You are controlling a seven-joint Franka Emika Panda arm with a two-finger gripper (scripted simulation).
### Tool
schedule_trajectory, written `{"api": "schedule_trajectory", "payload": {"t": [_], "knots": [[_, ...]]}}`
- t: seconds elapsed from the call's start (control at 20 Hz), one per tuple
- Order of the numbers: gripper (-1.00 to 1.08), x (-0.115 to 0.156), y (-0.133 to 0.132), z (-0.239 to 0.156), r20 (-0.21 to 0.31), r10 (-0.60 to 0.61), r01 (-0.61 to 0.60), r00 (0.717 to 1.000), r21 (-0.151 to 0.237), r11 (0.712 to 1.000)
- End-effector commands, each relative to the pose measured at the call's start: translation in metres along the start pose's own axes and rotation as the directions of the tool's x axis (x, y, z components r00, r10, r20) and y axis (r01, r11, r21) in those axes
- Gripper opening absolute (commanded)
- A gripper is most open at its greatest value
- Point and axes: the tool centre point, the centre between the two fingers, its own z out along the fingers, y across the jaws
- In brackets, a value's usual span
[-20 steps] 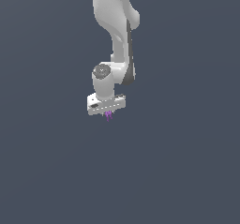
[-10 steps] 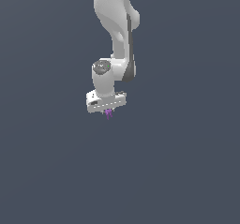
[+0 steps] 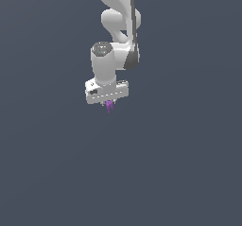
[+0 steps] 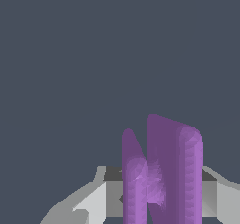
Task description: Pick up the object and move it to a goal position.
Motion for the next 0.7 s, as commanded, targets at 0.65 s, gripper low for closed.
{"api": "schedule_trajectory", "payload": {"t": [0.65], "knots": [[-1.0, -0.019, -0.016, -0.16, -0.001, 0.0, 0.0, 1.0, 0.0, 1.0]]}}
